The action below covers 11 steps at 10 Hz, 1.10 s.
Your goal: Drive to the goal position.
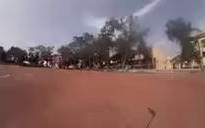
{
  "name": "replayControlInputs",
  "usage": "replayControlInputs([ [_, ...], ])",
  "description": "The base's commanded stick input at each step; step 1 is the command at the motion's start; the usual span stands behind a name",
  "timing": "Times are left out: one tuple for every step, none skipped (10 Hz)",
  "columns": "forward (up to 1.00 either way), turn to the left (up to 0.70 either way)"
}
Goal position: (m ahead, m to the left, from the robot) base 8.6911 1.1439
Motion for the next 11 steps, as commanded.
replayControlInputs([
  [0.70, 0.00],
  [0.70, 0.00],
  [0.70, 0.00],
  [0.70, 0.00],
  [0.70, 0.00],
  [0.70, 0.00],
  [0.70, 0.00],
  [0.70, 0.00],
  [0.70, 0.00],
  [0.70, 0.00],
  [0.70, 0.00],
])
